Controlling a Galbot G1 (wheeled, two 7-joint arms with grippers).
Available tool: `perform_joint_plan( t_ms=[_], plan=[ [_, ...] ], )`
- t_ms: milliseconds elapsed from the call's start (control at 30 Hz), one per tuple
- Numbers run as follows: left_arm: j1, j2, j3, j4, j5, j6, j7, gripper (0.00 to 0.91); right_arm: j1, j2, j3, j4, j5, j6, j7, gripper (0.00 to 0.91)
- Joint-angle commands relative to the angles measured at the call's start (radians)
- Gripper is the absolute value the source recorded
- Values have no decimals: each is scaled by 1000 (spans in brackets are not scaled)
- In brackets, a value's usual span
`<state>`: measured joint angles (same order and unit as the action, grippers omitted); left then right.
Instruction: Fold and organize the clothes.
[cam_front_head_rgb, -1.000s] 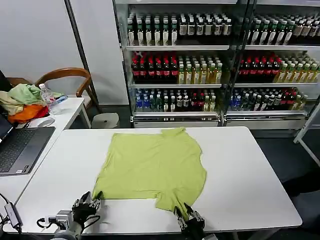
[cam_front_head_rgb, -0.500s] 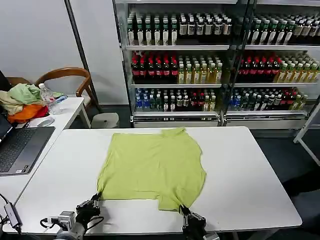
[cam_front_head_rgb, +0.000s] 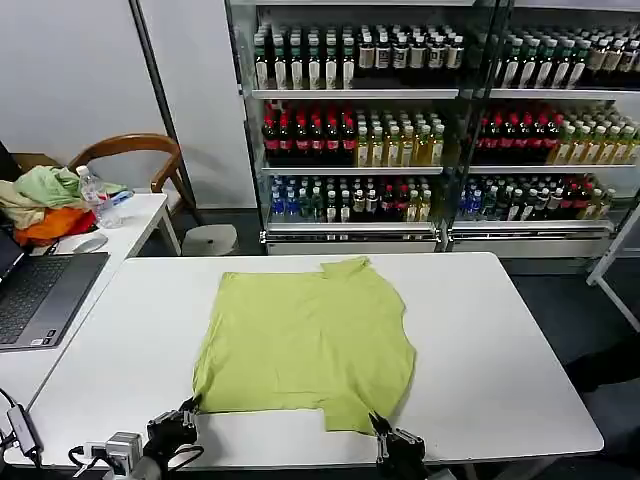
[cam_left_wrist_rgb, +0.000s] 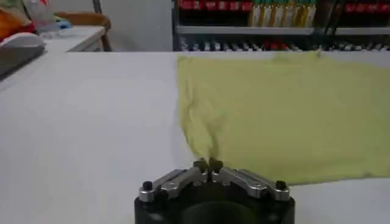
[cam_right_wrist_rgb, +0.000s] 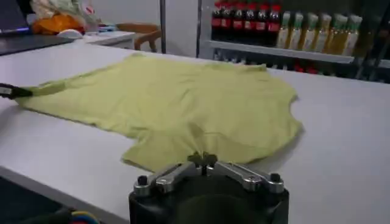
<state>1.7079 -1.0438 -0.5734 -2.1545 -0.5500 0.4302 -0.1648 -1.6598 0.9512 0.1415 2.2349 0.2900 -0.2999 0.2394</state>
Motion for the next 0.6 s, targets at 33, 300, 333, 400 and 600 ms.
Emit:
perform_joint_plan(
  t_ms=[33,300,333,400,600],
  plan=[
    [107,3,-36,-83,9,-9,-2,40,-114,-35,38,85,-3,0,-5,0],
    [198,7,-59,-133,25,-13,-6,40,-160,-47,56,159,-11,-7,-4,0],
    [219,12,-66,-148,29,-12,-6,40,-146,-49,54,162,-8,-9,-5,0],
    [240,19,-78,-160,33,-8,-10,40,-113,-49,54,162,-1,-13,-5,0],
    [217,56,-97,-165,38,-5,0,50,23,-37,42,122,36,-41,-8,0]
  ],
)
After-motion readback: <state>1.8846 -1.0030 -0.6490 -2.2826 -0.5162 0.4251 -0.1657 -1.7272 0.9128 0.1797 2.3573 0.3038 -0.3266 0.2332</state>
